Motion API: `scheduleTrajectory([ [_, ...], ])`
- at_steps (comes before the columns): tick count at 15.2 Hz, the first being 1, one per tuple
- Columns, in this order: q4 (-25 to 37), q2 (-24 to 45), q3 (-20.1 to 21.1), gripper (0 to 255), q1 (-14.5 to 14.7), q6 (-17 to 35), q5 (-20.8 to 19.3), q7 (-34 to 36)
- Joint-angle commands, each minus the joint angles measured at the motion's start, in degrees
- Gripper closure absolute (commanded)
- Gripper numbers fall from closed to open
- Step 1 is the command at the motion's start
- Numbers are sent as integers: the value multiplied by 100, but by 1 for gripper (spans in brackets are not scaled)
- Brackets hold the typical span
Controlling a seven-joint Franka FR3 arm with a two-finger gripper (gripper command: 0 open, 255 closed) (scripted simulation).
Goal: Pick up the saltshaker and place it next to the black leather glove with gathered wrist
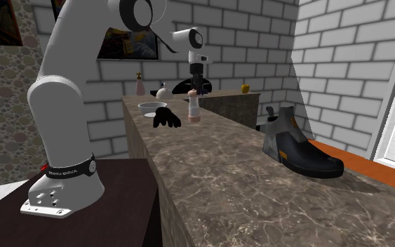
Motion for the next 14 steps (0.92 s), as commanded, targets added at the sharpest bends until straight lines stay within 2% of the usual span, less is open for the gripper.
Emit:
scheduleTrajectory([
  [1, -128, 25, -3, 255, 0, 151, -15, 35],
  [4, -250, 59, -13, 255, -7, 302, -34, 60],
  [11, -248, 60, -13, 255, -6, 302, -34, 60],
  [12, -248, 60, -13, 0, -6, 302, -35, 60],
  [14, -248, 60, -13, 0, -6, 302, -35, 60],
])
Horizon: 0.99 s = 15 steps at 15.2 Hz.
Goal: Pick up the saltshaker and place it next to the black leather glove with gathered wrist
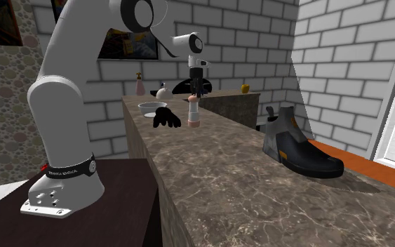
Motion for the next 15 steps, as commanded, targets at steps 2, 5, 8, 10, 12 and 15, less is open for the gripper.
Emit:
scheduleTrajectory([
  [2, 0, 0, 0, 0, 0, 0, 0, 0],
  [5, 413, 20, 16, 0, 66, -390, 15, -29],
  [8, 837, 73, 24, 0, 141, -757, 13, -53],
  [10, 837, 73, 24, 0, 141, -757, 13, -53],
  [12, 837, 73, 24, 0, 141, -757, 13, -53],
  [15, 837, 74, 24, 0, 141, -756, 12, -53],
])
